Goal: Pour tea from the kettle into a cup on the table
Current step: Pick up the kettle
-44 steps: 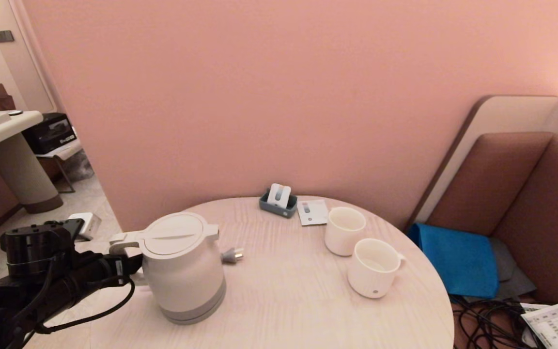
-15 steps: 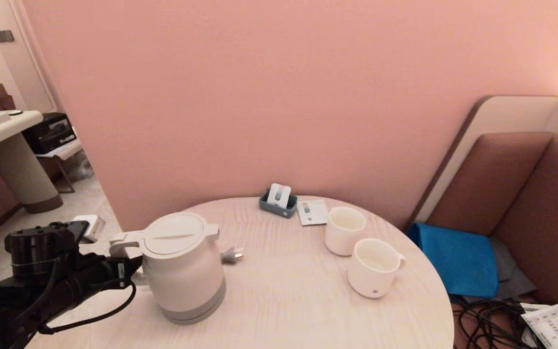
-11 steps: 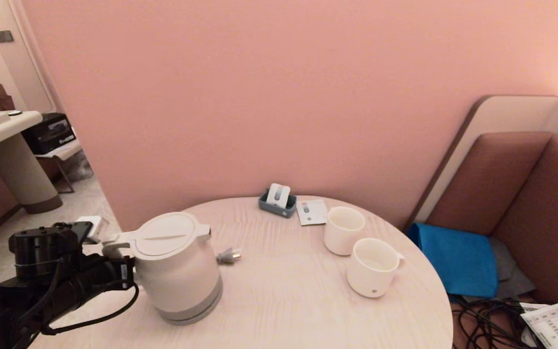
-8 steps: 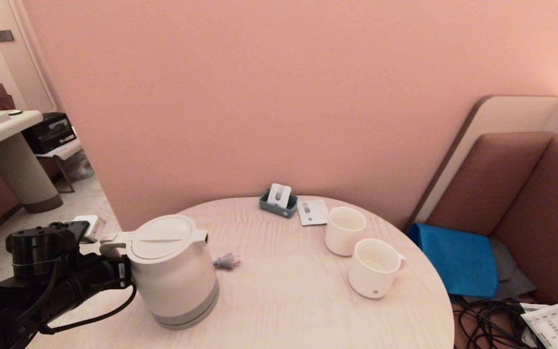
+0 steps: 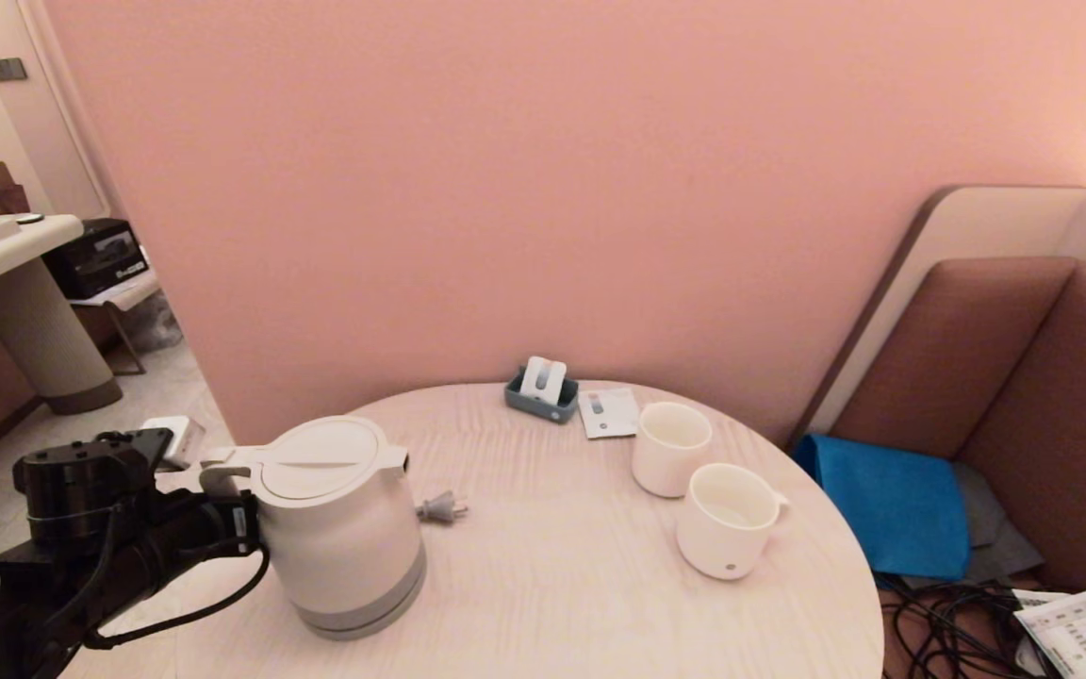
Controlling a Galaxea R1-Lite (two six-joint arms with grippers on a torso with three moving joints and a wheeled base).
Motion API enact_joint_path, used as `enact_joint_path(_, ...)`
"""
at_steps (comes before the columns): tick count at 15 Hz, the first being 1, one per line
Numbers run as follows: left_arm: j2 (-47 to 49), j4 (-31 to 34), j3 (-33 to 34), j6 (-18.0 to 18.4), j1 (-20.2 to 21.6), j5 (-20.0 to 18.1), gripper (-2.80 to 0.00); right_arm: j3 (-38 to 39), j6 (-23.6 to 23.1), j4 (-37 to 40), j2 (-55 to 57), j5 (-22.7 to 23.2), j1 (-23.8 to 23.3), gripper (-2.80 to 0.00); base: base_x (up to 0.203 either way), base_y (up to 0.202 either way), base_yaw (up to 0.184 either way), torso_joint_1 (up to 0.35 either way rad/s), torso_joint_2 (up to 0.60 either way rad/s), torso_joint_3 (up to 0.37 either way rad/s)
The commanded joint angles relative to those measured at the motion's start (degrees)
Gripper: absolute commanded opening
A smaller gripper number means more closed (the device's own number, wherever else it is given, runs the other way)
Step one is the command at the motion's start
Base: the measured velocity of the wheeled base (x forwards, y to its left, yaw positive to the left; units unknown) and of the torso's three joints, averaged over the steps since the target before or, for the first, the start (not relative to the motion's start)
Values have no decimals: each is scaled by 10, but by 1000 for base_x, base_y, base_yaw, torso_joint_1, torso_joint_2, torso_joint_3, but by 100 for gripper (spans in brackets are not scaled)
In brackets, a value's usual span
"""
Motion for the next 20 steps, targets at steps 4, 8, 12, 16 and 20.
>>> enact_joint_path(4,-14,-5,-8,-16,-7,1,-280,0,0,0,0,0,0,-280,0,0,0,0,0,0)
enact_joint_path(8,-28,-1,-17,-16,-9,11,-280,0,0,0,0,0,0,-280,0,0,0,0,0,0)
enact_joint_path(12,-37,2,-25,-16,-31,34,-280,0,0,0,0,0,0,-280,0,0,0,0,0,0)
enact_joint_path(16,-59,55,-62,-16,-61,65,-280,0,0,0,0,0,0,-280,0,0,0,0,0,0)
enact_joint_path(20,-111,163,-122,-33,-71,67,-280,0,0,0,0,0,0,-280,0,0,0,0,0,0)
